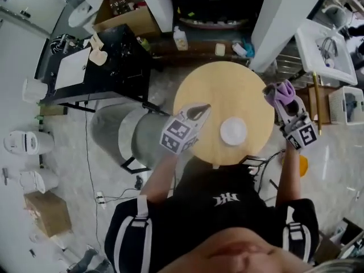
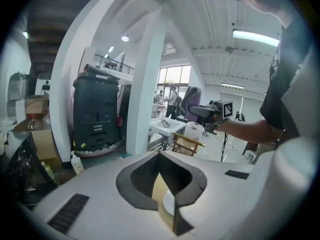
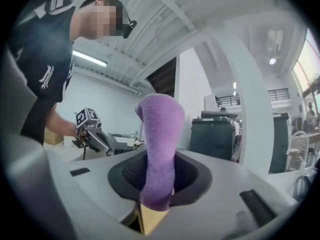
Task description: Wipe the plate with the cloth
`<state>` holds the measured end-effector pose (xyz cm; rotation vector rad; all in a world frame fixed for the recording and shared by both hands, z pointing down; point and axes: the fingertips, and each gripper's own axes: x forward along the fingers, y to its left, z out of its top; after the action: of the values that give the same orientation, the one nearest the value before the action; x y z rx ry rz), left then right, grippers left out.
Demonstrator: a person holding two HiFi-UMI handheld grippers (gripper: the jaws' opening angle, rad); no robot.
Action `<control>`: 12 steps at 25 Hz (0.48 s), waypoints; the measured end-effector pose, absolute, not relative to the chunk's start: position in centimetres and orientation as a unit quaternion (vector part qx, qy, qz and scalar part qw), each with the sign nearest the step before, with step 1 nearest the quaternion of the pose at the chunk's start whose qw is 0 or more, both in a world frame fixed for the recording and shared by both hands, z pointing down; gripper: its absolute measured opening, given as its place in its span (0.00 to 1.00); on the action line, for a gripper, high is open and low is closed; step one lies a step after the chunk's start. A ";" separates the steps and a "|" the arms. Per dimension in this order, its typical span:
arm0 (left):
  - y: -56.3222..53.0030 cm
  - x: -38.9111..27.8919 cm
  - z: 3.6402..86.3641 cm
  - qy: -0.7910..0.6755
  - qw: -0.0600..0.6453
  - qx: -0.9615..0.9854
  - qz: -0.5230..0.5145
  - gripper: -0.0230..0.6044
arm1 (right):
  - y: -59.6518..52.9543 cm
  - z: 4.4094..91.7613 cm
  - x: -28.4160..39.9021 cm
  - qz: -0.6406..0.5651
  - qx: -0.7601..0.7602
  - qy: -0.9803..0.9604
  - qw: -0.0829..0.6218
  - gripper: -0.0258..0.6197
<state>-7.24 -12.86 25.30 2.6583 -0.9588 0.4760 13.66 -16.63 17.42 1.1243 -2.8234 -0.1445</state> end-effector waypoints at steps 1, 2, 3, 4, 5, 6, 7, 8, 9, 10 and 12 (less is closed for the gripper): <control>-13.1 -7.8 24.0 -0.330 0.123 0.924 0.149 0.04 | -16.6 15.5 13.3 -0.061 0.374 -0.924 0.043 0.18; -13.1 -8.4 22.8 -0.328 0.113 0.928 0.133 0.04 | -16.3 13.8 12.8 -0.075 0.376 -0.923 0.041 0.18; -13.0 -9.1 21.7 -0.327 0.107 0.931 0.118 0.04 | -15.9 12.2 11.9 -0.089 0.375 -0.922 0.041 0.18; -12.9 -9.9 20.9 -0.327 0.104 0.933 0.105 0.04 | -15.2 10.8 11.0 -0.103 0.371 -0.922 0.042 0.18; -12.7 -10.7 20.2 -0.328 0.100 0.935 0.093 0.04 | -14.6 9.5 9.9 -0.115 0.366 -0.923 0.042 0.18; -12.6 -11.3 19.6 -0.330 0.096 0.936 0.081 0.04 | -13.9 8.5 8.9 -0.124 0.359 -0.924 0.042 0.18; -12.5 -11.9 19.1 -0.332 0.091 0.936 0.070 0.04 | -13.3 7.6 8.1 -0.128 0.355 -0.925 0.041 0.18; -12.5 -12.4 18.7 -0.333 0.087 0.937 0.058 0.04 | -12.7 7.0 7.3 -0.127 0.353 -0.926 0.042 0.18; -12.4 -12.8 18.1 -0.334 0.082 0.938 0.048 0.04 | -12.3 6.6 6.6 -0.123 0.352 -0.927 0.043 0.18; -12.2 -13.3 17.5 -0.335 0.078 0.938 0.038 0.04 | -11.9 6.3 6.0 -0.118 0.351 -0.928 0.043 0.18; -11.9 -14.0 16.1 -0.338 0.066 0.939 0.025 0.05 | -10.8 5.9 4.8 -0.114 0.343 -0.932 0.034 0.18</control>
<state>-14.02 -11.85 16.12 2.8309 -1.0188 0.0744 4.83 -10.84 5.93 1.0550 -2.8646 -0.3498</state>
